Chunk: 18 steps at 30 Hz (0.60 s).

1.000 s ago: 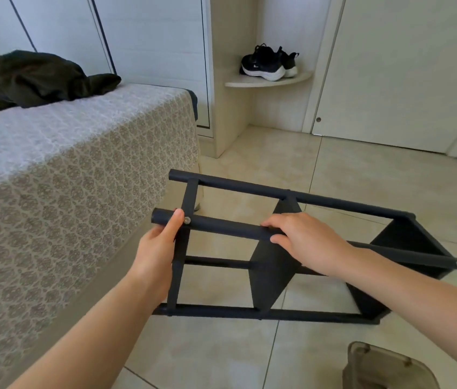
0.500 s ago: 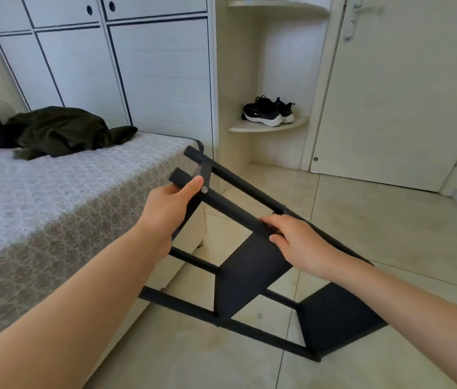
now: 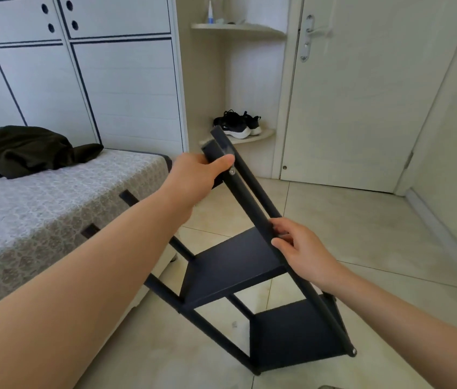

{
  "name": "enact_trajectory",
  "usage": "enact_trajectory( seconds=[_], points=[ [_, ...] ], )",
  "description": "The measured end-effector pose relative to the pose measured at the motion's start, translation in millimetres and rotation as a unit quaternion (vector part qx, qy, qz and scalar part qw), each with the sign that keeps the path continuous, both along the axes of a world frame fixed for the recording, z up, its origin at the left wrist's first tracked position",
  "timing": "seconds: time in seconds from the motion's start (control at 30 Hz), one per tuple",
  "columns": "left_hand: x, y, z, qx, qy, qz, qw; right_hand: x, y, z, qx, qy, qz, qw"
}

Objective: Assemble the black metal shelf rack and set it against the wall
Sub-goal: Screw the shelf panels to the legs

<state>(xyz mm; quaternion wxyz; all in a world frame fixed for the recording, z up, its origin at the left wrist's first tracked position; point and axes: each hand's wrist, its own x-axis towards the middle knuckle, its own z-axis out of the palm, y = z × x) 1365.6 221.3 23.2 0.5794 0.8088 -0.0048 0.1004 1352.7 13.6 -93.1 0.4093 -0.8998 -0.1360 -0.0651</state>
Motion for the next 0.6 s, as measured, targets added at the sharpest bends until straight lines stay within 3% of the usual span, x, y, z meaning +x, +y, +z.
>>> enact_trajectory(
  seconds=[0.2,0.37,0.6],
  points=[
    [6,-38,13,0.08,-0.038,-0.034,0.995,-12,-13,-10,0.077,0.038,-0.025,0.996],
    [2,-45,7,0.108,-0.079,-0.004,0.991,-12,-5,-22,0.121,0.055,-0.02,0.991],
    [-30,-35,-30,0.202,-0.154,-0.009,0.967,-23,11,-36,0.195,0.063,-0.031,0.978]
  ],
)
